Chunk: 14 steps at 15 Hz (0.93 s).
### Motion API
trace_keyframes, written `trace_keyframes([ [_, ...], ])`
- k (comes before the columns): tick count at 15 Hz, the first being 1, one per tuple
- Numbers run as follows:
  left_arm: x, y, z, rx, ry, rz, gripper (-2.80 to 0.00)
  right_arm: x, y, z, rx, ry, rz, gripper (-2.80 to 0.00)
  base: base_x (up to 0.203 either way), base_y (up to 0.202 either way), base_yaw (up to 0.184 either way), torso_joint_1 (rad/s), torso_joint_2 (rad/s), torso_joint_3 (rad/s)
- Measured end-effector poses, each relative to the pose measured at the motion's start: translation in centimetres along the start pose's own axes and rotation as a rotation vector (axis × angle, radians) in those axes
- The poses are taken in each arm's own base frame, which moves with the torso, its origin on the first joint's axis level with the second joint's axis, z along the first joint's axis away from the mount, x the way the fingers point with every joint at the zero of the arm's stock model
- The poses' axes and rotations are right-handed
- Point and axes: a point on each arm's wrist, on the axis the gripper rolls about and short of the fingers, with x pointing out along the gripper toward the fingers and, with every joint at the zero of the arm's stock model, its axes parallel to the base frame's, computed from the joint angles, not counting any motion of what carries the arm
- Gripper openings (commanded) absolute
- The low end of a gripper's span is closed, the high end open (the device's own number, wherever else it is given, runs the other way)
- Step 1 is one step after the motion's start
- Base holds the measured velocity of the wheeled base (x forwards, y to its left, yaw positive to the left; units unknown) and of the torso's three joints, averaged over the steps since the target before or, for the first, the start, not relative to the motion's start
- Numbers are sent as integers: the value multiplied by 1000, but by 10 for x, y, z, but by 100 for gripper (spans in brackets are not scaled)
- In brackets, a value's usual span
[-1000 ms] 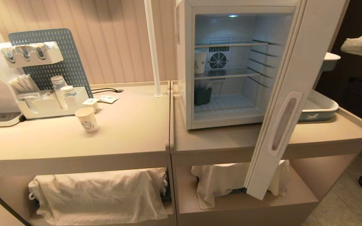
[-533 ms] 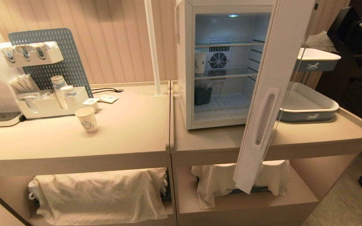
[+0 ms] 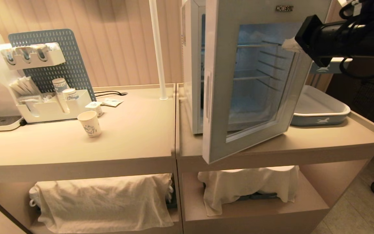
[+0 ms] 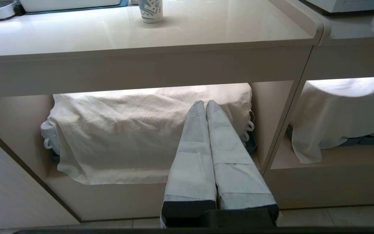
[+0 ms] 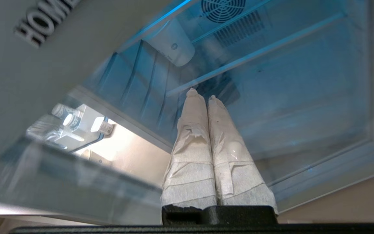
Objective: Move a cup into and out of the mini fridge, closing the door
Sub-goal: Close the freezer door
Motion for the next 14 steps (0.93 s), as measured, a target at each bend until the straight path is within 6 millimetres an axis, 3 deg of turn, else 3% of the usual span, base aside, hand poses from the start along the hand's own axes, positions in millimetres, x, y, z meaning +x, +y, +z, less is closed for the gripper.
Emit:
trace_keyframes([
  [7,0,0,0,0,0,0,-280,41,-4,-8,-27,-1,-4,-280,0,0,0,0,0,0],
  [14,0,0,0,0,0,0,-280,61,-7,-15,-126,-28,8,-280,0,0,0,0,0,0],
])
